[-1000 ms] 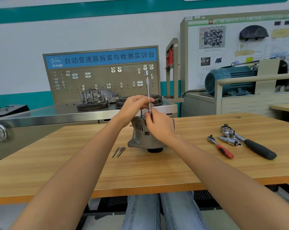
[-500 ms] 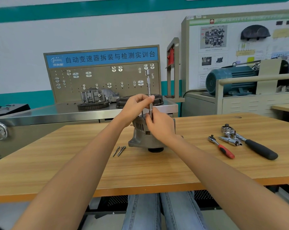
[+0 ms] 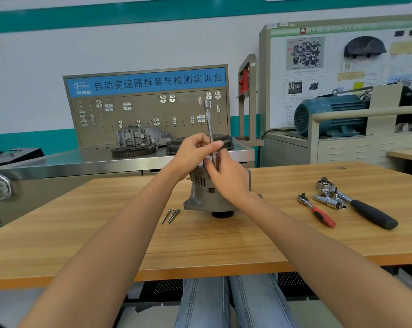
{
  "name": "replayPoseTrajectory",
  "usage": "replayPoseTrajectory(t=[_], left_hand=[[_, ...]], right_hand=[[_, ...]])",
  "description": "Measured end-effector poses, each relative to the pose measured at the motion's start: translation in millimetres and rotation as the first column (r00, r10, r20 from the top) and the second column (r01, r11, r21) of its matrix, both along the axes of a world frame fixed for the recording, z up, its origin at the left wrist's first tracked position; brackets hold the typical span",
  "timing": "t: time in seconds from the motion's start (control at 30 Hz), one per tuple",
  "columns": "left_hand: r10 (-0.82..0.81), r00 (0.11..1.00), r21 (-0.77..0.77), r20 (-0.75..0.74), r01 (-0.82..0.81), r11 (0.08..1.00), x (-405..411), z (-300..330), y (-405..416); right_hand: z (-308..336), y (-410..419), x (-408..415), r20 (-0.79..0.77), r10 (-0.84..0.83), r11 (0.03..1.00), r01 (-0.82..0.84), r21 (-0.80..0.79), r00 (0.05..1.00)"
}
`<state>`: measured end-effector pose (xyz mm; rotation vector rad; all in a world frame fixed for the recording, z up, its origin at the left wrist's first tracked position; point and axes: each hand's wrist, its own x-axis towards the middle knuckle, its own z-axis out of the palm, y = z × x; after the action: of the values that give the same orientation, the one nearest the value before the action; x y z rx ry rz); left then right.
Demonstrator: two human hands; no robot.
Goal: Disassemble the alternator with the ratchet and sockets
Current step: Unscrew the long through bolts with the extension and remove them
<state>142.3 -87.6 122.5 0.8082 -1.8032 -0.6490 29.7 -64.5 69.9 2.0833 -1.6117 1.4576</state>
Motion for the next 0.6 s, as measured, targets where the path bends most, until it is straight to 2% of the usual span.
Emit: replayPoseTrajectory(t=[0.2,0.4,0.6], left_hand=[[-0.017,0.999,0.002,0.034,0.017,1.0,0.6,0.3,1.4],[-0.092,0.994,0.046,0.053,0.09,0.995,4.7,2.5,4.1],[-0.049,0.998,0.047,0.044,0.046,0.998,4.5,3.4,2.9]], right_hand=[[-3.7,-1.9,-2.6,0.025,0.036,0.997,-0.034,-0.064,0.999],[0.9,1.2,-1.2,0.021,0.026,1.0,-0.026,-0.005,0.999],[1.2,0.6,-2.6,0.02,0.037,0.999,-0.038,0.039,0.999]])
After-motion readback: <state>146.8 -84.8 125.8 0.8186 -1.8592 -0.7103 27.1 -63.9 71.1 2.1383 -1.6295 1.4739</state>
